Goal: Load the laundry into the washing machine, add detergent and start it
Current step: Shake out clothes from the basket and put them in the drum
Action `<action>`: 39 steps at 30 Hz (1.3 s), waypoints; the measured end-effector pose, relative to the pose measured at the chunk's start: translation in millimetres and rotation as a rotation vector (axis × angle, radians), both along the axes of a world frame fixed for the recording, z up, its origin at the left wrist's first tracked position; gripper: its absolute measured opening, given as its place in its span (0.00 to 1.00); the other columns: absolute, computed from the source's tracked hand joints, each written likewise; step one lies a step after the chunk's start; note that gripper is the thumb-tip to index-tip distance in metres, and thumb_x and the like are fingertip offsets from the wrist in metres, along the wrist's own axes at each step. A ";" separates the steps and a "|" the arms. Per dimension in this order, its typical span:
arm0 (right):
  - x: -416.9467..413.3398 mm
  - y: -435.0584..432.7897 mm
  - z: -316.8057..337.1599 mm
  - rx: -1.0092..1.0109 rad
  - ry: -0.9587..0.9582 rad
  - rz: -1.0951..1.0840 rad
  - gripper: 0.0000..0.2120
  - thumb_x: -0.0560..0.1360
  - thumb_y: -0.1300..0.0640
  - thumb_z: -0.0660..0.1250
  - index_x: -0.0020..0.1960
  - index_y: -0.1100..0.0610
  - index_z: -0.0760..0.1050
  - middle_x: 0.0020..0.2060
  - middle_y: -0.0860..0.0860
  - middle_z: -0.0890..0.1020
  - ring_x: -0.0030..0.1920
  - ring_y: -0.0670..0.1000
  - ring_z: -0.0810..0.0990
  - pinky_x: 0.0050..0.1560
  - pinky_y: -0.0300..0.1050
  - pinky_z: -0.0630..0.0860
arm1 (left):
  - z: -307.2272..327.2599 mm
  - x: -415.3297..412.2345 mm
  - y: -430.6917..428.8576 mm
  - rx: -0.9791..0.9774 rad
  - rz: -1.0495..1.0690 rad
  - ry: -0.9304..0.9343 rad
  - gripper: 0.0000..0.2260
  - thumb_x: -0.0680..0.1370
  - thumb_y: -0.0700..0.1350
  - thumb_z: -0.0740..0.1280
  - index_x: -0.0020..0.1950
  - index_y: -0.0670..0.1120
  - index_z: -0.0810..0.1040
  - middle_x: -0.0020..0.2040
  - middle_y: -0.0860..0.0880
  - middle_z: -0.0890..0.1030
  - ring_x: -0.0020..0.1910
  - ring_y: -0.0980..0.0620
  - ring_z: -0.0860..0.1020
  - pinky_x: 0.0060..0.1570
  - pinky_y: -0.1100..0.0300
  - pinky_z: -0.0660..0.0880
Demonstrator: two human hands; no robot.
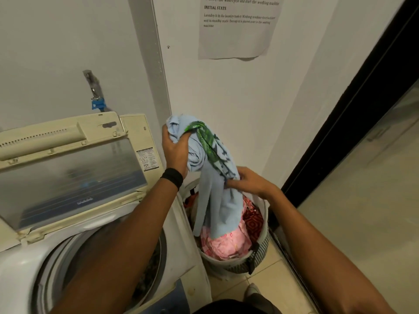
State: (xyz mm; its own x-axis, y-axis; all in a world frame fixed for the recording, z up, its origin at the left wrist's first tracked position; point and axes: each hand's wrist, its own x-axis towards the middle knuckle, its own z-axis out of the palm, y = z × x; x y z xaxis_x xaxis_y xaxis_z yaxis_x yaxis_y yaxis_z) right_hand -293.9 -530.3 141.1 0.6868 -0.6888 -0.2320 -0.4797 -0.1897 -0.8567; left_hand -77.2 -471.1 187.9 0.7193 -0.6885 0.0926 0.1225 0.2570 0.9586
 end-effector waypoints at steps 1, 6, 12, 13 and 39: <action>-3.8 -1.3 4.7 -0.007 -0.051 -0.079 0.13 0.76 0.60 0.73 0.60 0.52 0.80 0.49 0.48 0.85 0.48 0.51 0.84 0.46 0.42 0.81 | 0.3 5.1 1.0 0.011 0.044 0.006 0.23 0.77 0.39 0.74 0.69 0.51 0.73 0.65 0.48 0.81 0.61 0.50 0.82 0.65 0.48 0.78; 0.0 -5.6 42.7 0.228 -0.801 -0.581 0.17 0.77 0.68 0.68 0.61 0.55 0.70 0.45 0.56 0.85 0.41 0.54 0.84 0.41 0.47 0.82 | -22.7 16.4 10.6 0.084 0.102 -0.210 0.24 0.72 0.47 0.75 0.67 0.46 0.75 0.61 0.46 0.82 0.60 0.46 0.82 0.64 0.40 0.78; 41.0 3.0 62.2 0.313 -0.874 -0.495 0.13 0.70 0.59 0.73 0.52 0.61 0.78 0.47 0.64 0.84 0.49 0.63 0.83 0.57 0.61 0.79 | -17.7 -25.6 8.1 0.024 -0.375 -0.398 0.34 0.76 0.41 0.75 0.79 0.44 0.63 0.74 0.44 0.73 0.73 0.48 0.74 0.72 0.47 0.72; 45.5 4.3 58.1 0.317 -0.838 -0.464 0.12 0.71 0.59 0.73 0.53 0.61 0.79 0.51 0.68 0.83 0.53 0.67 0.83 0.61 0.67 0.79 | -13.0 -32.2 6.4 0.015 -0.457 -0.384 0.36 0.77 0.41 0.74 0.81 0.46 0.60 0.76 0.46 0.71 0.74 0.50 0.73 0.72 0.51 0.72; 16.8 -2.3 49.5 0.317 -0.812 -0.427 0.20 0.80 0.55 0.68 0.71 0.48 0.71 0.64 0.47 0.82 0.67 0.51 0.79 0.65 0.63 0.75 | -26.9 -10.0 18.2 0.074 -0.087 -0.336 0.13 0.75 0.47 0.77 0.55 0.45 0.78 0.50 0.45 0.85 0.51 0.42 0.84 0.54 0.38 0.81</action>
State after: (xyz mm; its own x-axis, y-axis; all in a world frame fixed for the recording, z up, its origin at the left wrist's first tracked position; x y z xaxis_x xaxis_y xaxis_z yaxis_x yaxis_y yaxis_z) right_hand -277.1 -532.6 190.7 0.4263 -0.9045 -0.0154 0.3054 0.1600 -0.9387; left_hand -87.1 -452.9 161.0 0.5952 -0.7597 0.2620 -0.1848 0.1879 0.9647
